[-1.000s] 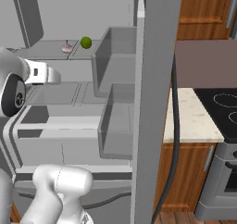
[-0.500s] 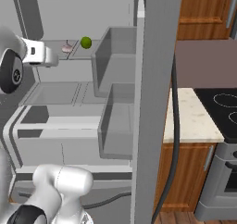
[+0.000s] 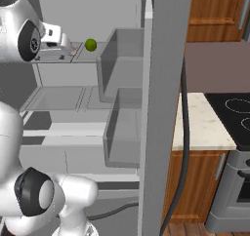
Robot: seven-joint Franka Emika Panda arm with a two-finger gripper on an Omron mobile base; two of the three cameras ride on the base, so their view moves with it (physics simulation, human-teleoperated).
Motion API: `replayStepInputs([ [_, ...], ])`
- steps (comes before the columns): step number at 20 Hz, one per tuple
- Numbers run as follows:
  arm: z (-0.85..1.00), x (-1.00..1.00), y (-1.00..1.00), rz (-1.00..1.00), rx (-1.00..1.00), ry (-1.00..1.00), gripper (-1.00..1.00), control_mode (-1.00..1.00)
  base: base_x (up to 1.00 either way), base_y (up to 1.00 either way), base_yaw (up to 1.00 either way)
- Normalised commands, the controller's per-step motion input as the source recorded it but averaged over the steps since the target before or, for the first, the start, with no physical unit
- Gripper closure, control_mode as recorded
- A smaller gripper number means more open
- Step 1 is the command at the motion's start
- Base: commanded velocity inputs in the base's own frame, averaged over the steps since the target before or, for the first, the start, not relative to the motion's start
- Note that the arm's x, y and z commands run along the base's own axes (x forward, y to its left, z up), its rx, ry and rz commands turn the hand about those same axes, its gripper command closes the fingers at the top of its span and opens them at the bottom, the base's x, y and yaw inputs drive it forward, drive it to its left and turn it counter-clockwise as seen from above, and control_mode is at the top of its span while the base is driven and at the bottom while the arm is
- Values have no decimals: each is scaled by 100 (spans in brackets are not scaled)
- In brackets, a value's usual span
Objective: Retrieve the bottle and the shaker from the cabinet and place them next to the mixing bowl on the counter. Then add garlic from the fridge to the mixing bowl.
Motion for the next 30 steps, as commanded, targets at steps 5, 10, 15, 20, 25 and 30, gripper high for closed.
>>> replayStepInputs([
  [5,-16,79,19,0,7,-5,-100,-100,0,0,0],
  [10,-1,73,31,1,11,-15,-100,-100,0,0,0],
  [15,0,53,16,0,0,4,-100,-100,0,0,0],
  [20,-20,39,0,0,0,0,-100,-100,0,0,0],
  [25,-22,25,0,0,0,0,-100,-100,0,0,0],
  [30,-35,38,5,0,0,0,-100,-100,0,0,0],
])
